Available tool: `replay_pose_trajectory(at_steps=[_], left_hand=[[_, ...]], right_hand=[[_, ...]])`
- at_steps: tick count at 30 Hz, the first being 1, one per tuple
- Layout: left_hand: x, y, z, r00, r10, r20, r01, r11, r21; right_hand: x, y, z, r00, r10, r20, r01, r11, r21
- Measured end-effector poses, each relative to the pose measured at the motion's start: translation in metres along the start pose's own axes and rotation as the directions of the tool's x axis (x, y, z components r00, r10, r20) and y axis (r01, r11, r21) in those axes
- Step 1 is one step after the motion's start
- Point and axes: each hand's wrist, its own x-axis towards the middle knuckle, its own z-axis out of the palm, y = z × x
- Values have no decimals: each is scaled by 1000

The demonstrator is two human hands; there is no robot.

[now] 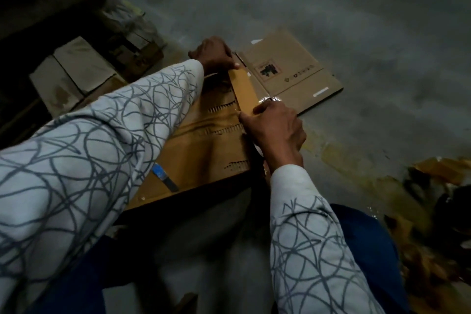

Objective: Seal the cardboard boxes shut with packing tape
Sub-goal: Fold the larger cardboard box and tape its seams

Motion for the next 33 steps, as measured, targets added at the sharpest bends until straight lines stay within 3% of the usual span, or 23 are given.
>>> replay_pose_trajectory(at_steps=[3, 5, 8, 13, 21, 26, 33], left_hand=[[-2, 2, -5, 999, -27, 39, 25, 998, 58], [-9, 9, -10, 997, -27, -70, 35, 992, 119], [-25, 17, -6, 965, -7, -263, 13, 1000, 19], [-49, 6, 40, 999, -10, -49, 3, 992, -125], [-49, 8, 41, 996, -12, 93, 14, 1000, -13], [-47, 6, 40, 988, 32, 152, -47, 994, 98], [-43, 3, 37, 986, -30, 166, 33, 999, -16]], right_hand=[[-2, 1, 1, 1000, -24, -4, 24, 1000, -17], [-4, 0, 2, 999, -31, -6, 31, 999, -19], [-6, 1, 3, 999, -35, -28, 34, 999, -19], [-13, 0, 2, 999, -37, -32, 36, 999, -29], [-30, 17, 1, 999, -44, -10, 44, 998, -49], [-51, 41, 2, 1000, 20, -10, -21, 999, -36], [-85, 67, 23, 996, 52, 76, -47, 997, -66]])
